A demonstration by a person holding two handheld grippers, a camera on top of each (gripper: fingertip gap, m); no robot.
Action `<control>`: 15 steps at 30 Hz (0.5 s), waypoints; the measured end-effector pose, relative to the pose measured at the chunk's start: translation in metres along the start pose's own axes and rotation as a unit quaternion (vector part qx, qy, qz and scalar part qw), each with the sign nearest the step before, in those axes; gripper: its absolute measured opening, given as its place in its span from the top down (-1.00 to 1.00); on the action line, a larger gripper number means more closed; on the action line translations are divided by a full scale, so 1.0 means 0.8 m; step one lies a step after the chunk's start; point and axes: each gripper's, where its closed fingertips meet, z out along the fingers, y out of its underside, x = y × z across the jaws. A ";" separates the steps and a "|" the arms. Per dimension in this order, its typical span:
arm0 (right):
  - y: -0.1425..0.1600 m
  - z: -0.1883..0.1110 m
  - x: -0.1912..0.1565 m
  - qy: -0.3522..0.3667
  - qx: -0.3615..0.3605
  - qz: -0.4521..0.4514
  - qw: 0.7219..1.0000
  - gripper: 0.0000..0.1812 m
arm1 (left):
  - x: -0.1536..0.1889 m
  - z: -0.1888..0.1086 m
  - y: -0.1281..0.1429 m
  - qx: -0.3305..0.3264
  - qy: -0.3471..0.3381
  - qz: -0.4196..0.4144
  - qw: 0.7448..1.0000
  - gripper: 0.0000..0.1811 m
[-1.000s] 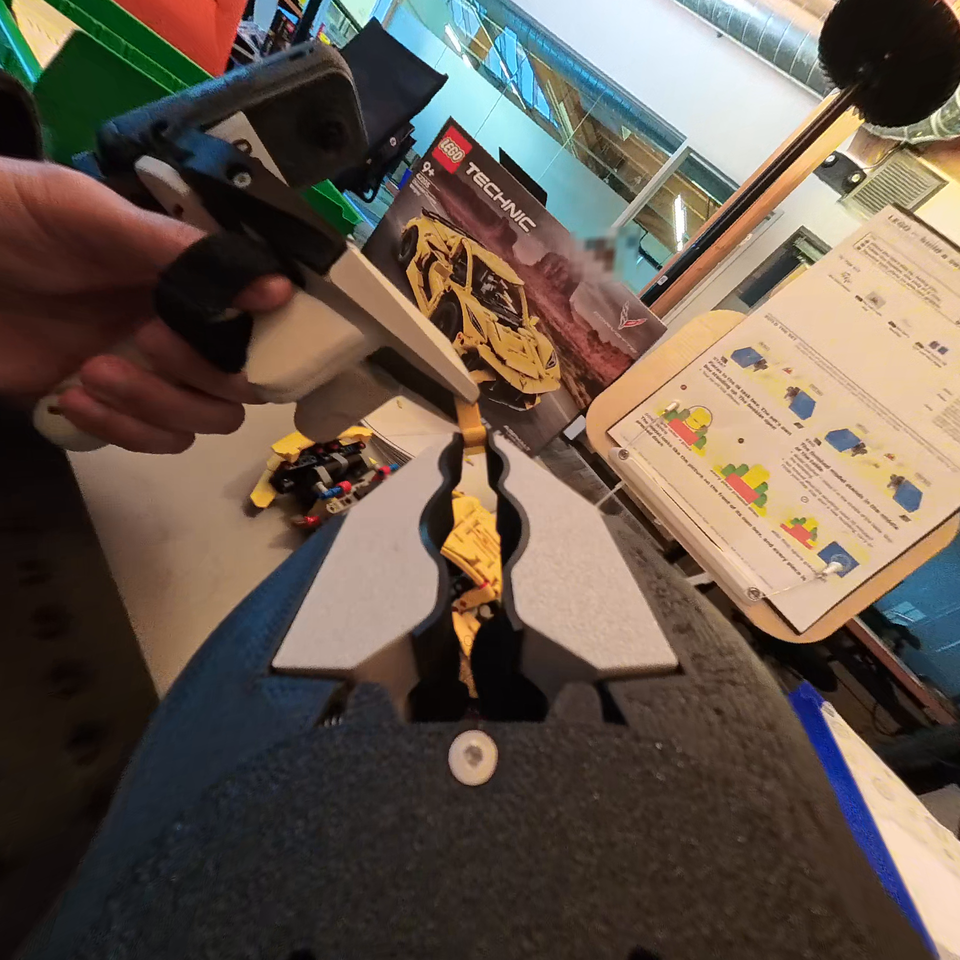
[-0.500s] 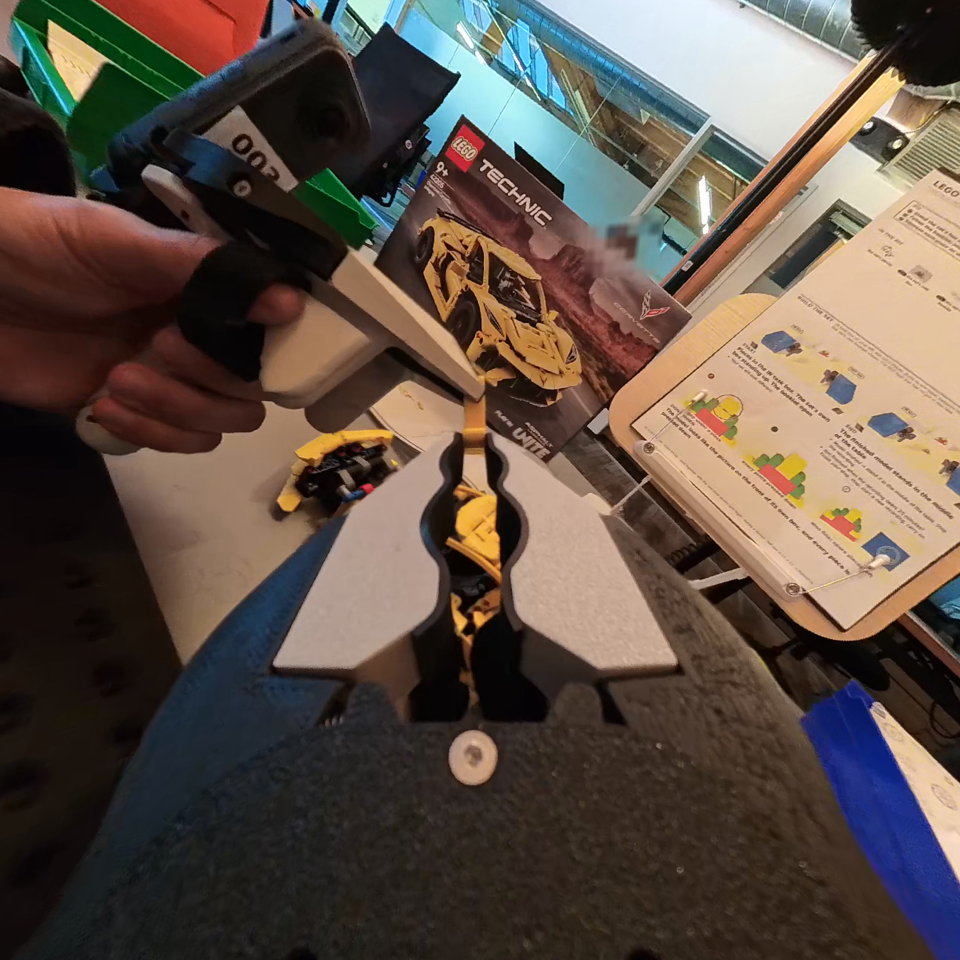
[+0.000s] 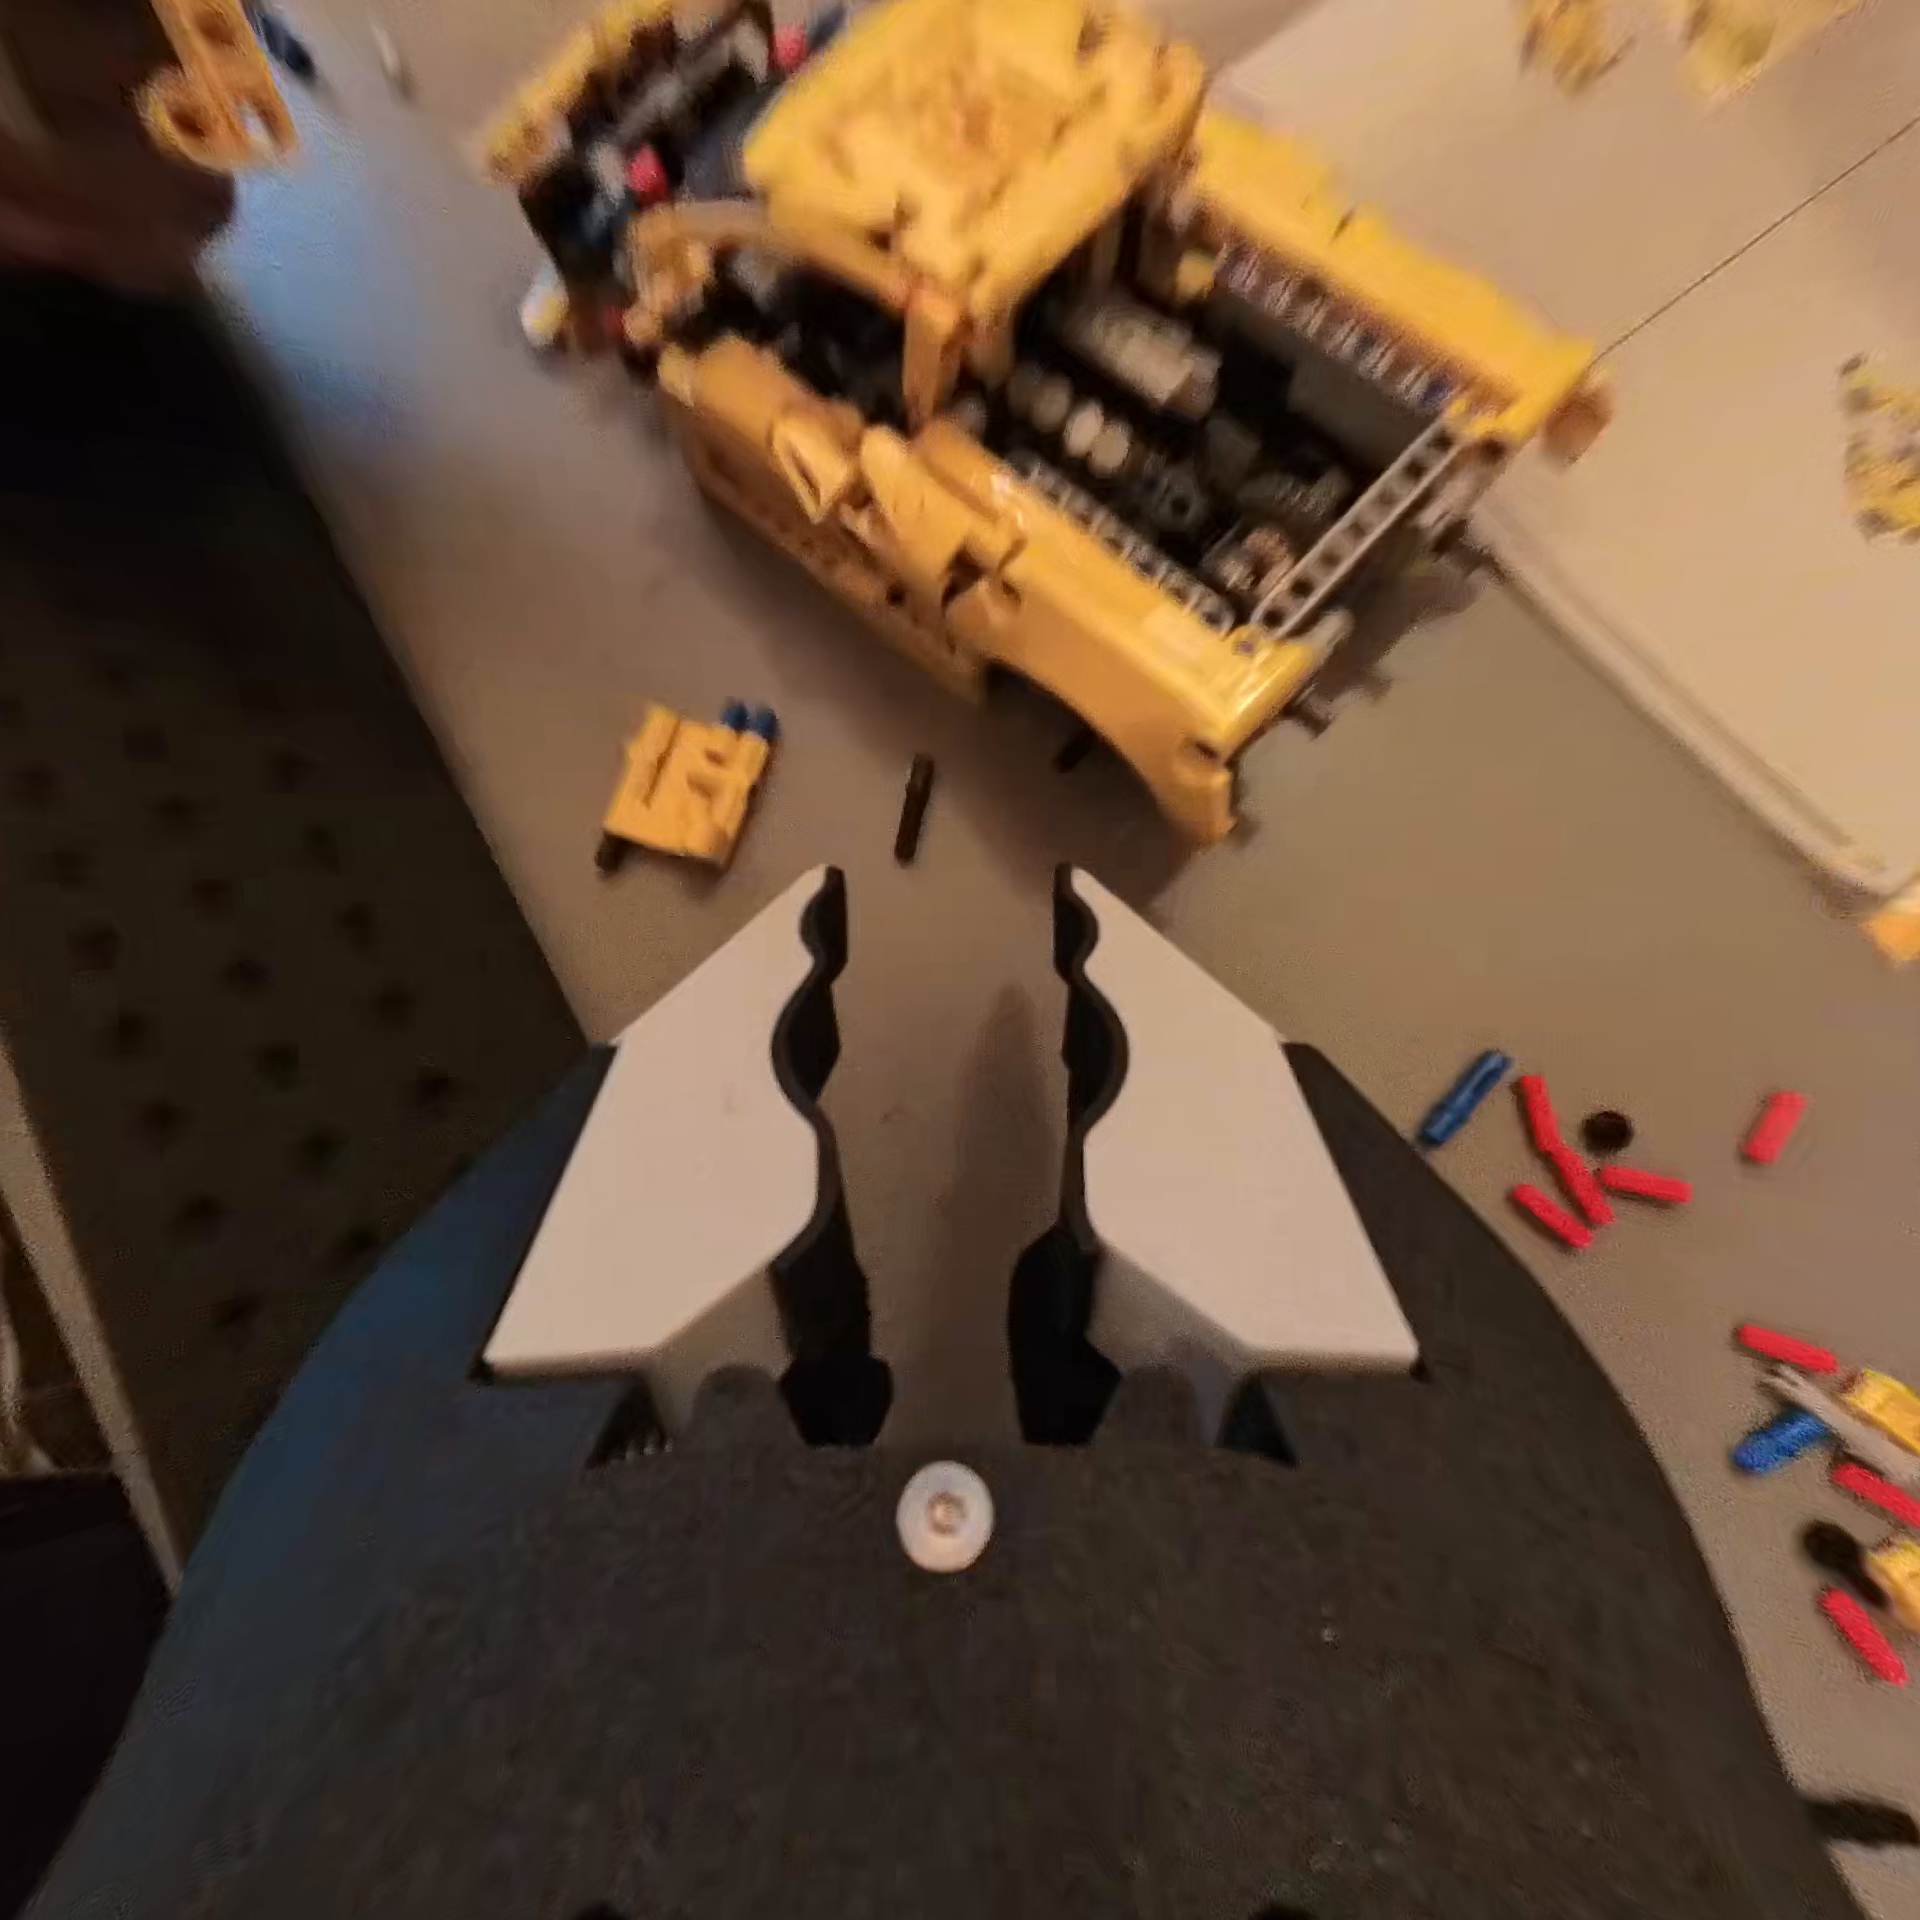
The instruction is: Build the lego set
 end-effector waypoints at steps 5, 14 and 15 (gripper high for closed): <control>0.013 0.031 -0.011 -0.003 -0.024 -0.034 0.999 0.68 | -0.001 0.005 0.009 -0.018 -0.004 0.001 1.000 0.92; 0.012 0.041 -0.016 -0.009 -0.026 -0.033 0.999 0.83 | 0.003 0.006 0.010 -0.018 0.007 -0.005 1.000 0.92; 0.012 0.041 -0.015 -0.008 -0.024 -0.030 0.999 0.84 | 0.004 0.007 0.010 -0.018 0.009 -0.005 1.000 0.92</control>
